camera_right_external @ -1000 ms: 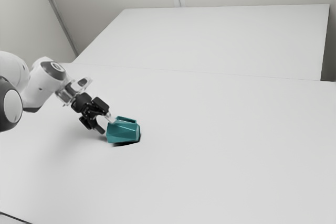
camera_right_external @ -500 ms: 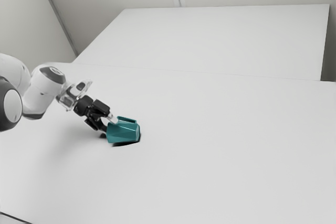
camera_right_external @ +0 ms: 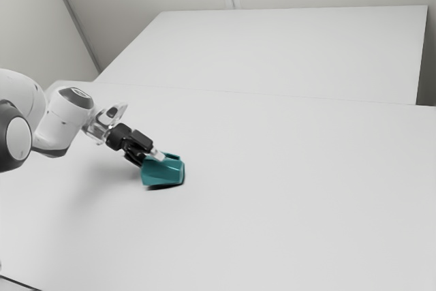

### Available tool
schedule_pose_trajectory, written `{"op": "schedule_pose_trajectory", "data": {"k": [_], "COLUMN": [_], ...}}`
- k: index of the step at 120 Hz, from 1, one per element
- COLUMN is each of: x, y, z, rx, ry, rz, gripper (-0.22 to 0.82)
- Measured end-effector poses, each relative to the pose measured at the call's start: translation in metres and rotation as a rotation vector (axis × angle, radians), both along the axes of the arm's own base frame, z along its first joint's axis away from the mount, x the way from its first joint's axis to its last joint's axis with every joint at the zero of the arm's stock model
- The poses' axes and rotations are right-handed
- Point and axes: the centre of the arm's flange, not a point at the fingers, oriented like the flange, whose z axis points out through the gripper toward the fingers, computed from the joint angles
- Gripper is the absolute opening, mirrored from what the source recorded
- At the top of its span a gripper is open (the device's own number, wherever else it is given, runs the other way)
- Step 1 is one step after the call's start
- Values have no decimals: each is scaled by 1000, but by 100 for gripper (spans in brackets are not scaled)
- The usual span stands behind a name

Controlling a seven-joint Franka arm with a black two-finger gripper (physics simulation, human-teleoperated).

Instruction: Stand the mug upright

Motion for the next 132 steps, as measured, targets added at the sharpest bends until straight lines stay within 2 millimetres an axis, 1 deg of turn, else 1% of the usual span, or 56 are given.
{"op": "schedule_pose_trajectory", "data": {"k": [10,19,31,40,53,70,85,92,105,116,132], "x": [0,0,1,4,6,8,10,11,13,17,21], "y": [-1,-1,-2,-5,-10,-14,-18,-24,-34,-39,-47], "z": [0,1,3,7,14,33,54,65,78,93,105], "rx": [-3,-4,-4,-4,-5,-3,2,10,47,111,220], "ry": [-8,-15,-26,-40,-60,-98,-139,-158,-175,-181,-170], "rz": [-5,-10,-16,-27,-41,-52,-64,-79,-114,-160,-232], "gripper": [18,5,-4,-8,-13,-14,-15,-16,-17,-18,-18]}}
